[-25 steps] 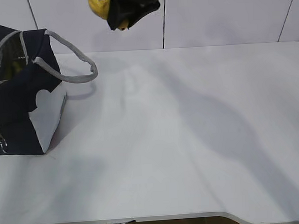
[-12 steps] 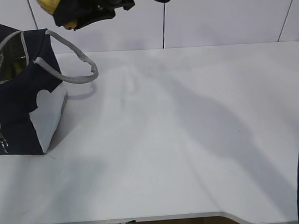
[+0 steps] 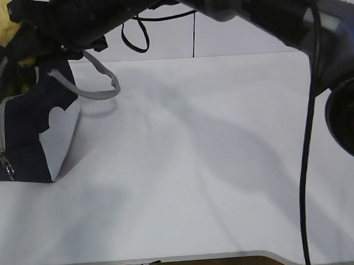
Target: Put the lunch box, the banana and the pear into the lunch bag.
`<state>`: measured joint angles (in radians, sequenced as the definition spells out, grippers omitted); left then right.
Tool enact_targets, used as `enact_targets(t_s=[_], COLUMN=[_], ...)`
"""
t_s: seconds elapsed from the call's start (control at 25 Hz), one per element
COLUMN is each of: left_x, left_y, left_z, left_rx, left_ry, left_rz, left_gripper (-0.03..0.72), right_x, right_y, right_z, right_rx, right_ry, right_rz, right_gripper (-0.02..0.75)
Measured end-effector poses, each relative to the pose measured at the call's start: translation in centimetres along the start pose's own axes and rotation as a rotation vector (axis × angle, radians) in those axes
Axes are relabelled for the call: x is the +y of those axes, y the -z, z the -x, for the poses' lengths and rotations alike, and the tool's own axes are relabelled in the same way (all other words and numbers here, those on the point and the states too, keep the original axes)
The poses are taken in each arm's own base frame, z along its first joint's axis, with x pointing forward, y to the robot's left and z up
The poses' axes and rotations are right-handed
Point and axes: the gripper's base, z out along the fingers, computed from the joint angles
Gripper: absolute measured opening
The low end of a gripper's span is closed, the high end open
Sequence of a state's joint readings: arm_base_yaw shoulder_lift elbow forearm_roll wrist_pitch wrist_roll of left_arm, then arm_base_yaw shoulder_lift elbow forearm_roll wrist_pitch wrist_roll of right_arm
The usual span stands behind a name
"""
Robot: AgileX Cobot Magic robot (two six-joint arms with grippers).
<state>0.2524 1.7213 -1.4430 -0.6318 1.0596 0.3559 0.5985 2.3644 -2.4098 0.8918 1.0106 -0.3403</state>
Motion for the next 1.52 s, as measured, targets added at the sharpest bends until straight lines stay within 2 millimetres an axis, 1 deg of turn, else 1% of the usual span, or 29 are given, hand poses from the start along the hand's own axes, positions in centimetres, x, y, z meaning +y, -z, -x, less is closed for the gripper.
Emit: enact_targets(t_s=[0.2, 0.36, 0.56, 0.8, 1.16, 1.28, 1.4, 1.44, 1.52], left_x=[-0.5, -0.6, -1.1, -1.3, -2.0, -2.1, -2.1, -2.2, -2.2], left_y=[0.0, 0.0, 0.1, 0.1, 0.2, 0.3, 0.3, 0.3, 0.3], left_z=[-0.1, 0.0, 0.1, 0.2, 0.4, 0.4, 0.4, 0.3, 0.3], left_rx=[0.007, 0.003, -0.016, -0.024, -0.050, -0.047, -0.045, -0.044, -0.043], left_ry=[-0.008, -0.006, -0.013, -0.017, -0.039, -0.041, -0.044, -0.043, -0.044], left_rz=[-0.051, -0.071, -0.119, -0.147, -0.221, -0.231, -0.236, -0.238, -0.241], left_gripper=[0.025, 0.025, 0.025, 0.025, 0.025, 0.025, 0.025, 0.025, 0.025], right_x=[-1.4, -1.3, -1.6, -2.5, -5.9, -6.3, -6.3, -6.3, -6.4], right_y=[-1.5, -1.7, -2.8, -4.5, -7.4, -7.7, -7.7, -7.7, -7.7], right_z=[-0.1, 0.5, 0.3, -0.8, -3.2, -3.6, -3.6, -3.6, -3.7], right_rx=[-0.065, -0.151, -0.184, -0.174, -0.128, -0.116, -0.113, -0.112, -0.110], right_ry=[-0.058, -0.095, -0.204, -0.230, -0.293, -0.291, -0.284, -0.281, -0.281], right_rz=[0.011, 0.025, 0.117, 0.142, 0.099, 0.084, 0.078, 0.075, 0.072], right_gripper=[0.287, 0.287, 0.287, 0.287, 0.287, 0.291, 0.329, 0.354, 0.428])
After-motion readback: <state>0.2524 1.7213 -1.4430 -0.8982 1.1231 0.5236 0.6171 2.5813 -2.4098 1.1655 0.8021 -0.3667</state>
